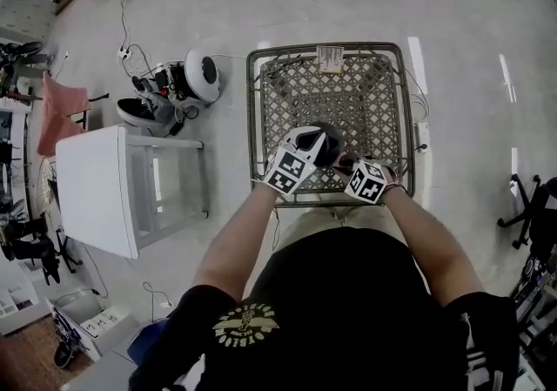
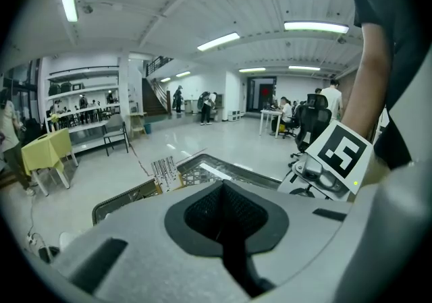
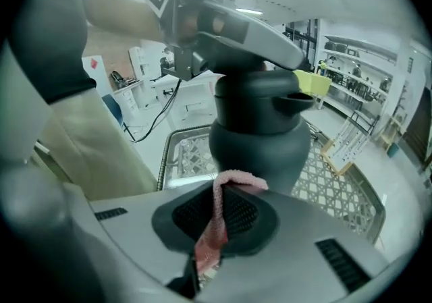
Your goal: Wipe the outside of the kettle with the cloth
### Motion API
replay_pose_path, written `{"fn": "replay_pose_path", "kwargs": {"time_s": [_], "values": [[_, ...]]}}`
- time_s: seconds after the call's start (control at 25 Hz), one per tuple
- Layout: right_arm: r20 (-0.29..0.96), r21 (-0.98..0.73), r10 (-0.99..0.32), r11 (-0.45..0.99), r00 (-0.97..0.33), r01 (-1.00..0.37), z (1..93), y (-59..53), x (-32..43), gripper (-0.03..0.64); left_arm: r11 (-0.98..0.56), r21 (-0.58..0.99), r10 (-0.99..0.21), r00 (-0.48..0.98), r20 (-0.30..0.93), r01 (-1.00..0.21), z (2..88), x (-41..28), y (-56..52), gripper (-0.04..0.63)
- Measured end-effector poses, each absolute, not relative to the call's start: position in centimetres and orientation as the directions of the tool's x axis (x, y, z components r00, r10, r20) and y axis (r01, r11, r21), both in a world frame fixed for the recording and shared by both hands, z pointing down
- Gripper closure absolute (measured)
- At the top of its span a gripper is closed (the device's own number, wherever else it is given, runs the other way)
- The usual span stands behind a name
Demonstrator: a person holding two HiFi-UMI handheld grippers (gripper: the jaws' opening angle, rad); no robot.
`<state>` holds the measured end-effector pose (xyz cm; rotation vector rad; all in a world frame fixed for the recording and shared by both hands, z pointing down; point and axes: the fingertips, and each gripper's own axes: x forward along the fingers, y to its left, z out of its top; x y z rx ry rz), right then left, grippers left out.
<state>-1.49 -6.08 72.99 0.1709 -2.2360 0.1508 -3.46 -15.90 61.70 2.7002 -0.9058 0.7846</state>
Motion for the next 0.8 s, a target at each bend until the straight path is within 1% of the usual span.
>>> {"fn": "replay_pose_path", "kwargs": {"time_s": [0.12, 0.2, 0.32, 0.44, 0.68, 0.8], "values": [[0.782, -0.032, -0.041, 0.994, -0.622, -0.105, 72.7, -4.5, -2.4, 0.598, -0.808, 0.009, -0.495, 0.686, 0.534, -0.590, 61.4, -3.3, -15.4, 0.588], [0.802, -0.014, -0.041, 0.996, -0.597, -0.087, 73.2, -4.7, -1.8, 0.598, -0.810, 0.005, -0.493, 0.684, 0.538, -0.587, 61.4, -3.3, -15.2, 0.588], [0.846, 0.033, -0.079, 0.995, -0.527, -0.096, 74.5, -6.4, 0.2, 0.598, -0.808, 0.009, -0.495, 0.687, 0.531, -0.589, 61.1, -3.1, -14.9, 0.588], [0.869, 0.088, -0.110, 0.994, -0.483, -0.067, 74.7, -8.6, 1.8, 0.598, -0.806, 0.007, -0.500, 0.687, 0.527, -0.592, 61.0, -2.9, -14.6, 0.588], [0.879, 0.199, -0.145, 0.977, -0.455, 0.074, 73.9, -12.6, 1.9, 0.598, -0.777, 0.008, -0.538, 0.671, 0.511, -0.630, 60.9, -3.5, -14.9, 0.588], [0.888, 0.226, -0.135, 0.960, -0.439, 0.164, 73.9, -13.3, 1.6, 0.598, -0.760, 0.012, -0.555, 0.659, 0.508, -0.649, 61.0, -3.6, -14.9, 0.588]]}}
